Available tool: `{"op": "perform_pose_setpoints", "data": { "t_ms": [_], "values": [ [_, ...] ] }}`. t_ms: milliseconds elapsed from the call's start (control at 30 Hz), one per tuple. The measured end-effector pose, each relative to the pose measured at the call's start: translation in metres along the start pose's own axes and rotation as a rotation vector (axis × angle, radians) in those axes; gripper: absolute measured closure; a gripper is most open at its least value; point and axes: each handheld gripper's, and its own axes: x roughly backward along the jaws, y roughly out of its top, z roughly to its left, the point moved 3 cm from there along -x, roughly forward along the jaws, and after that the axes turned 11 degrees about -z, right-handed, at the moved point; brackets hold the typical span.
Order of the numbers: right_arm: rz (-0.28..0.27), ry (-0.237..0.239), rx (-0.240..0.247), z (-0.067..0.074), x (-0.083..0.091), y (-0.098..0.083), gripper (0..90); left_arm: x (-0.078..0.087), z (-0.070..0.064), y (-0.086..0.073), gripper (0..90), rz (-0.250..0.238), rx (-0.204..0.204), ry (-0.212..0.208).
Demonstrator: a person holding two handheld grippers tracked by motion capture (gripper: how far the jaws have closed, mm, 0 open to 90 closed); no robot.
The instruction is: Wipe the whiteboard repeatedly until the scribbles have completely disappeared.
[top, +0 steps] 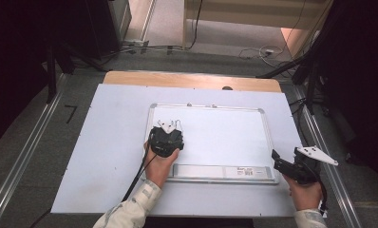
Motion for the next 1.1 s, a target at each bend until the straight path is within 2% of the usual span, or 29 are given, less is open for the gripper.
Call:
{"op": "perform_pose_setpoints", "data": {
  "t_ms": [167, 433, 1100],
  "values": [
    [0.002, 0.005, 0.004, 0.002, -0.001, 0.001, 16.7, -0.005, -0.008, 0.002, 41.0, -0.002, -0.009, -0.016],
    [0.001, 0.007, 0.004, 0.002, -0.002, 0.001, 16.7, -0.015, -0.012, 0.008, 40.9, -0.003, -0.004, -0.027],
    [-0.002, -0.001, -0.007, -0.002, 0.000, 0.000, 16.7, -0.039, 0.015, 0.024, 40.7, -0.009, 0.028, -0.017]
  ]
}}
